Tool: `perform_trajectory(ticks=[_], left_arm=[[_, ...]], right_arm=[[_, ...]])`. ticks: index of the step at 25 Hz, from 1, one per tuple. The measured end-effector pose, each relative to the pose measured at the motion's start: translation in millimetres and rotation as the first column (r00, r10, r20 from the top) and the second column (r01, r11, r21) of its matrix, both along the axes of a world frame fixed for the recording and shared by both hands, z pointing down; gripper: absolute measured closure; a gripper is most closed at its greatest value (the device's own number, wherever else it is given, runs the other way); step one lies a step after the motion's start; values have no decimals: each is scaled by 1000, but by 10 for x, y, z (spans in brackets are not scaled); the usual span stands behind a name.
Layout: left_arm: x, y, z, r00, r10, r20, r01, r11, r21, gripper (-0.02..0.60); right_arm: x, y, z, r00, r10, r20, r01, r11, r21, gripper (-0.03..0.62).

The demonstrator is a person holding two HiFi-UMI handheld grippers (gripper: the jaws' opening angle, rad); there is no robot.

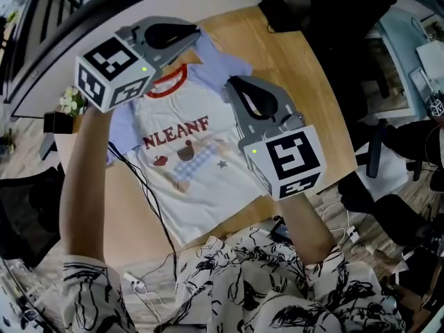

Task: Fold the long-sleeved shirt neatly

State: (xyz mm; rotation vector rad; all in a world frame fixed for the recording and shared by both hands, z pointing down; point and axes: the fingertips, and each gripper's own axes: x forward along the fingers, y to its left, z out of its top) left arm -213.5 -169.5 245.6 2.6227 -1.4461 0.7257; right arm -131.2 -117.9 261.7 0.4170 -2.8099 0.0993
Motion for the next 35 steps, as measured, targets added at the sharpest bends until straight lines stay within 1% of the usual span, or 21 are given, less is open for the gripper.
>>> perform_trajectory(ticks=[3, 5, 8, 11, 14, 16, 20, 23, 26, 28, 29, 30, 31, 32, 33, 35], left_arm=[[-346, 393, 212, 999, -36, 28, 37, 999, -36, 557], [-570, 654, 353, 997, -62, 35, 64, 996, -64, 557], [-919, 1042, 619, 994, -102, 32, 105, 987, -118, 557], [-1187, 1344, 933, 990, -129, 55, 137, 977, -166, 557], [-1352, 1519, 1296, 988, -139, 68, 150, 968, -203, 555], [-1446, 1597, 1549, 988, -144, 57, 154, 959, -236, 554], [-1617, 1771, 2034, 988, -149, 39, 154, 940, -306, 554], [-1749, 1922, 2381, 986, -159, 57, 168, 922, -350, 554], [-1864, 2077, 2644, 978, -198, 59, 206, 900, -385, 552], [-1967, 2178, 2774, 970, -236, 53, 237, 884, -404, 547], [-2030, 2231, 2834, 965, -257, 50, 254, 873, -416, 527], [-2100, 2292, 2889, 959, -280, 47, 273, 861, -429, 488], [-2175, 2359, 2931, 951, -307, 45, 295, 848, -439, 442], [-2253, 2431, 2949, 939, -341, 38, 322, 837, -442, 406], [-2328, 2508, 2938, 924, -381, 24, 353, 828, -435, 392], [-2460, 2685, 2830, 884, -467, -24, 420, 815, -399, 389]], right_arm=[[-368, 394, 194, 998, -63, -13, 63, 998, -29, 571], [-588, 638, 330, 995, -100, -23, 99, 994, -48, 571], [-908, 1002, 598, 986, -159, -47, 154, 984, -88, 571], [-1149, 1265, 884, 978, -197, -71, 188, 975, -123, 571], [-1308, 1428, 1205, 968, -219, -122, 204, 971, -124, 571], [-1396, 1508, 1423, 961, -226, -160, 206, 970, -129, 571], [-1580, 1683, 1861, 947, -244, -210, 205, 960, -193, 569], [-1730, 1815, 2142, 931, -256, -258, 212, 959, -185, 569], [-1852, 1983, 2375, 914, -279, -294, 230, 954, -192, 569], [-1939, 2085, 2537, 904, -294, -311, 238, 949, -205, 568], [-1983, 2146, 2626, 896, -309, -320, 247, 944, -220, 566], [-2023, 2223, 2713, 885, -334, -325, 262, 933, -246, 561], [-2055, 2315, 2784, 872, -368, -323, 282, 917, -281, 522], [-2078, 2406, 2828, 860, -403, -314, 306, 898, -316, 431], [-2093, 2480, 2837, 851, -431, -299, 327, 882, -339, 390], [-2112, 2565, 2781, 844, -462, -273, 362, 866, -346, 382]])
